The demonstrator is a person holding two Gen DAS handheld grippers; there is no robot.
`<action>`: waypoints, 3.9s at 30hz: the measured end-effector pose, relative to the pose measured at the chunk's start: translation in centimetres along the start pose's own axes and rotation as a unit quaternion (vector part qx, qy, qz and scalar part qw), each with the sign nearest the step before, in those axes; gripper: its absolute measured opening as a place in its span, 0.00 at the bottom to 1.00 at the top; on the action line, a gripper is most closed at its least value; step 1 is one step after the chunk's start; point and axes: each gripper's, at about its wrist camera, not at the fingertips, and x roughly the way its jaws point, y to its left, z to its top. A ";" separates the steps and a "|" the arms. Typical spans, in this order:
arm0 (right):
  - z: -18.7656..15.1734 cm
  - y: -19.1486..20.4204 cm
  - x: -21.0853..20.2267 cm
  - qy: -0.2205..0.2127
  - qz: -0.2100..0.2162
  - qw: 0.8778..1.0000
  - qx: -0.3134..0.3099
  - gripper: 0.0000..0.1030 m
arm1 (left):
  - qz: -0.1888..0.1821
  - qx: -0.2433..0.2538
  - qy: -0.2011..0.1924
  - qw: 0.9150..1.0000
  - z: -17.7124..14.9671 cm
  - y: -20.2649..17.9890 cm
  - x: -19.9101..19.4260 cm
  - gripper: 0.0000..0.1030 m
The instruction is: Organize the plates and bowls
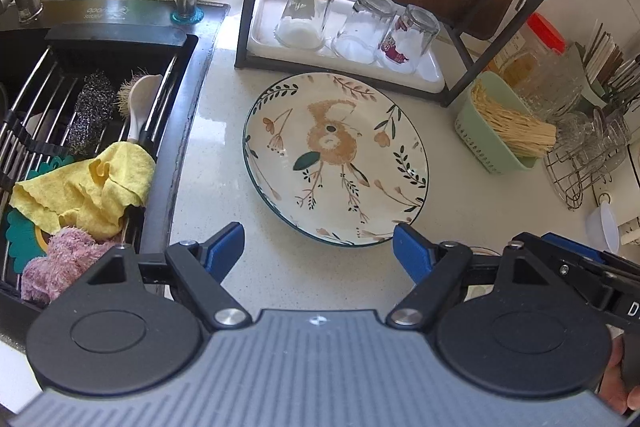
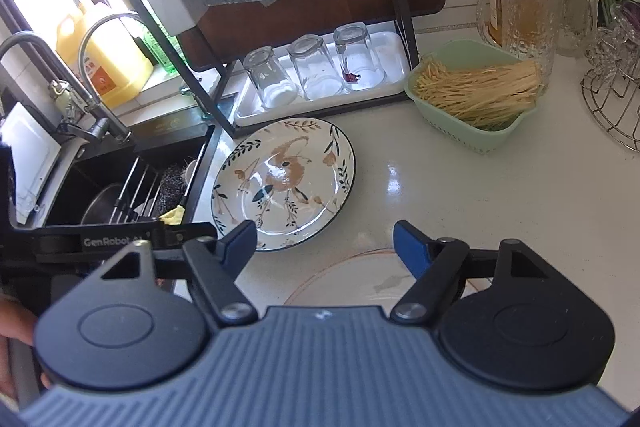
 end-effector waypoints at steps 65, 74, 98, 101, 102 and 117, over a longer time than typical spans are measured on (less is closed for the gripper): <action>5.8 -1.7 11.3 0.140 -0.010 0.988 0.059 0.24 | -0.046 -0.046 0.082 0.994 7.8 5.1 6.7 0.15; 5.6 -2.3 5.8 0.105 0.008 0.993 0.061 0.24 | -0.072 -0.043 0.060 0.995 6.5 2.8 2.6 0.15; 0.7 -6.9 -5.8 0.035 0.028 0.996 0.083 0.24 | -0.111 -0.020 0.035 0.993 -0.8 -5.2 -3.8 0.15; 0.3 -7.9 -6.3 0.039 0.030 0.995 0.081 0.24 | -0.105 -0.022 0.039 0.993 -1.8 -6.4 -3.9 0.15; 0.2 -8.1 -6.5 0.039 0.030 0.996 0.076 0.24 | -0.100 -0.019 0.040 0.994 -2.1 -6.9 -4.0 0.15; -4.1 -10.4 -5.8 0.067 0.036 0.996 0.054 0.24 | -0.068 -0.006 0.063 0.996 -5.1 -8.5 -1.9 0.17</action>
